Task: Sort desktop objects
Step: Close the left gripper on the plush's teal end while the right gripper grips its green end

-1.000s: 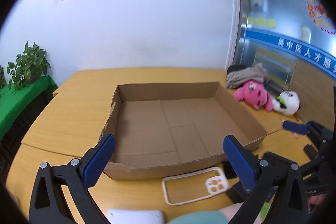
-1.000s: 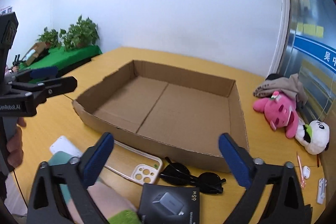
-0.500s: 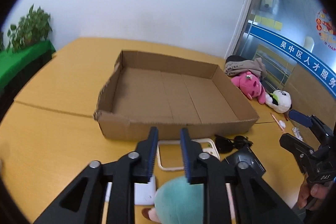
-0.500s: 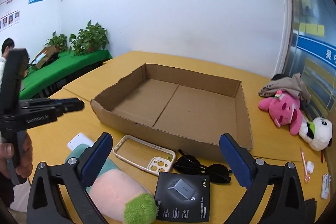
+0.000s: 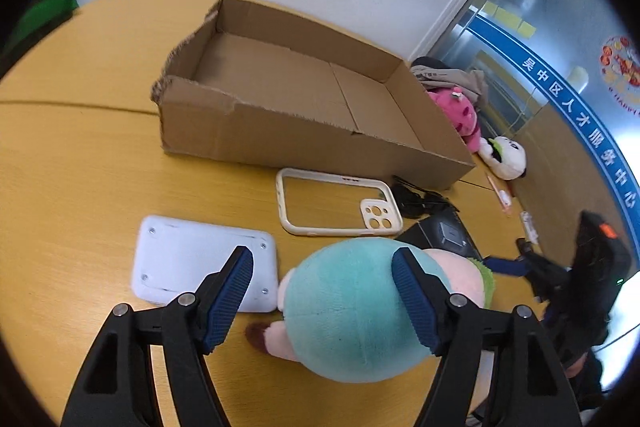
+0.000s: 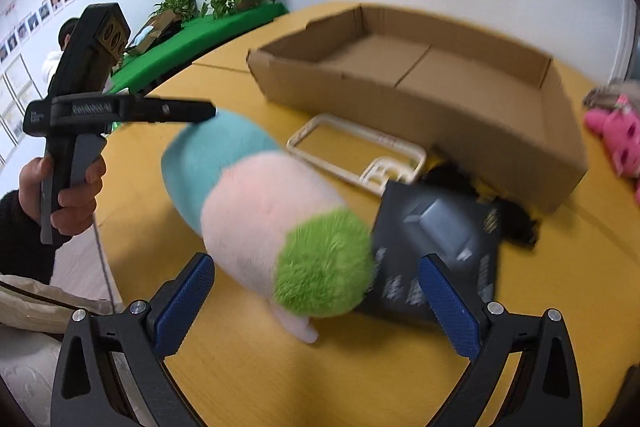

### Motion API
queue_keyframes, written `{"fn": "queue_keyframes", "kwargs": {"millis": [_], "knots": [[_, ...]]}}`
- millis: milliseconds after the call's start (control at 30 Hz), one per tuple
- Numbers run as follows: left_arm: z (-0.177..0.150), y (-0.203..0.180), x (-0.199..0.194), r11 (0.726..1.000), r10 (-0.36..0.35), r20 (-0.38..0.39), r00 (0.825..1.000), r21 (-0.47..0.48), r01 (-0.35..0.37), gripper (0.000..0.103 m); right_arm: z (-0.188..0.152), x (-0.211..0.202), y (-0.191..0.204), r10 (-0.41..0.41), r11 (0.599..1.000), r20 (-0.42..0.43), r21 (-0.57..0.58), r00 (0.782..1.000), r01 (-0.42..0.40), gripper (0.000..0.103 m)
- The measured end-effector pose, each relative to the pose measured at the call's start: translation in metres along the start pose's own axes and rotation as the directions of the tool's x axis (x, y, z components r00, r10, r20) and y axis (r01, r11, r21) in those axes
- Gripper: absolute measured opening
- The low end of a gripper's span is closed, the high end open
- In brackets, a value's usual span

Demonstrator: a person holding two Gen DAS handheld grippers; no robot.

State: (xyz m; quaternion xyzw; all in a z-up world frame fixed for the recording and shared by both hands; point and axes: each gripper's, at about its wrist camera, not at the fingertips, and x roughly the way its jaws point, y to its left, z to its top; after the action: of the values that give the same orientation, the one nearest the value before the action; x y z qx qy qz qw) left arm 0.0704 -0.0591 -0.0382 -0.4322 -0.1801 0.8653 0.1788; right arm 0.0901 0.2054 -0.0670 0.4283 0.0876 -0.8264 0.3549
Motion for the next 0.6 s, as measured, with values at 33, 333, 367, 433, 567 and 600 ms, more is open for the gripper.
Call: {"fn": "queue_keyframes", "kwargs": {"millis": [33,333,367,433,567,600], "knots": [[0.001,0.002,0.001,1.000,-0.020,-0.010,1.000,-0.009,0.020,0.076,-0.002,0.005,0.000,0.017,1.000,-0.008,0.009,1.000,-0.017,0.103],[-0.010,-0.001,0.019,0.979,-0.200,-0.103,0.974,0.019,0.203,0.079,-0.001,0.028,0.014,0.034,0.999,0.015,0.016,0.999,-0.034,0.095],[-0.011,-0.002,0.021,0.980,-0.196,-0.095,0.976,0.024,0.199,0.079,-0.001,0.029,0.017,0.026,1.000,0.016,0.007,1.000,-0.026,0.095],[-0.013,-0.003,0.021,0.980,-0.194,-0.113,0.974,0.029,0.199,0.079,-0.001,0.032,0.021,0.012,1.000,0.015,-0.004,1.000,-0.012,0.095],[-0.018,-0.011,0.016,0.983,-0.161,-0.111,0.981,0.067,0.169,0.076,-0.001,0.029,0.024,-0.006,1.000,0.031,-0.006,1.000,0.006,0.090],[-0.018,-0.013,0.014,0.984,-0.155,-0.109,0.982,0.073,0.164,0.073,-0.001,0.027,0.027,-0.014,1.000,0.038,-0.009,0.999,0.014,0.089]]}}
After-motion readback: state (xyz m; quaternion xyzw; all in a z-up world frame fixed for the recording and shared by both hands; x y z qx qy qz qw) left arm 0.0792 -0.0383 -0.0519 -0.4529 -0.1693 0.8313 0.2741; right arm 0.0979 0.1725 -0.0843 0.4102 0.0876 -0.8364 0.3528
